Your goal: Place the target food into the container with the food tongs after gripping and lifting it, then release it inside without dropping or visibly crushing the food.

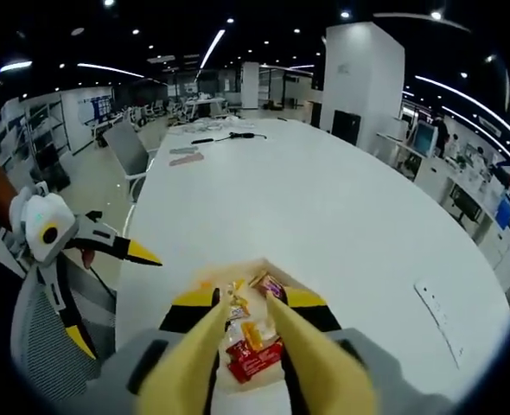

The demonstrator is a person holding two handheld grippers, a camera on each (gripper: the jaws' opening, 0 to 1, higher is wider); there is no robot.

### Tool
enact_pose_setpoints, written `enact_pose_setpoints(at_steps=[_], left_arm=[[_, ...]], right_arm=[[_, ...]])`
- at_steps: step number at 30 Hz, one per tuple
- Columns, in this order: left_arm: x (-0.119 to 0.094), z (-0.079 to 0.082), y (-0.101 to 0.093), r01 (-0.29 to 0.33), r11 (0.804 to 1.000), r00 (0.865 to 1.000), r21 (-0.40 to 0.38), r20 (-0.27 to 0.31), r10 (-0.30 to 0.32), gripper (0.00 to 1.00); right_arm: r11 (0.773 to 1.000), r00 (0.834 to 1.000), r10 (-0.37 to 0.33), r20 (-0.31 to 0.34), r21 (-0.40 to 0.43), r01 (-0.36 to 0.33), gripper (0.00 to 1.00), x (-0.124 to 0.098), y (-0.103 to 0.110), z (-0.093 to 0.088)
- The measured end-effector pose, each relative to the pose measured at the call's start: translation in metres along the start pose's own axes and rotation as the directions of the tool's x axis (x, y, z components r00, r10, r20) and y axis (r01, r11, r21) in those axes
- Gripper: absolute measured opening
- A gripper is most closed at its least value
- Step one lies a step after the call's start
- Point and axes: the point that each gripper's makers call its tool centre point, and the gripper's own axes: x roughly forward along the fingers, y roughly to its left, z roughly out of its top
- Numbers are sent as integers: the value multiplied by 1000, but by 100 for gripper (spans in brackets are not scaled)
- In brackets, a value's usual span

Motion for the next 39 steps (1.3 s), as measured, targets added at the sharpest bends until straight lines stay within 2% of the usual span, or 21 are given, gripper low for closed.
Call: enact_pose_setpoints(at_steps=[3, 5, 15, 21, 29, 32, 34, 39], left_arm=[[1, -1, -1, 4, 1000, 1000, 3, -3, -4, 100], [1, -1, -1, 6, 1000, 1000, 2, -5, -6, 100], [1, -3, -4, 20, 1000, 1000, 9, -11, -20, 100], [1, -2, -4, 23, 1000, 1000, 7, -8, -23, 100], [1, -1, -4, 21, 1000, 1000, 5, -7, -21, 100], [1, -2, -3, 21, 1000, 1000, 4, -7, -21, 100], [1, -2, -4, 21, 1000, 1000, 5, -9, -21, 100], [1, -2, -3, 19, 1000, 1000, 5, -10, -19, 100]], right_arm=[[999, 999, 20, 25, -38, -19, 26, -5, 6, 0], [998, 1000, 12, 12, -54, -12, 26, -8, 5, -3], [999, 1000, 8, 13, -45, -7, 27, -32, -6, -15], [997, 1000, 11, 20, -82, -10, 27, -43, -8, -22], [999, 999, 1, 35, -53, 1, 28, -57, -19, -28], [999, 999, -4, 44, -51, 6, 28, -64, -23, -32], [997, 998, 23, 52, -76, -19, 28, -67, -20, -35], [997, 999, 10, 54, -73, -6, 28, -80, -28, -46]])
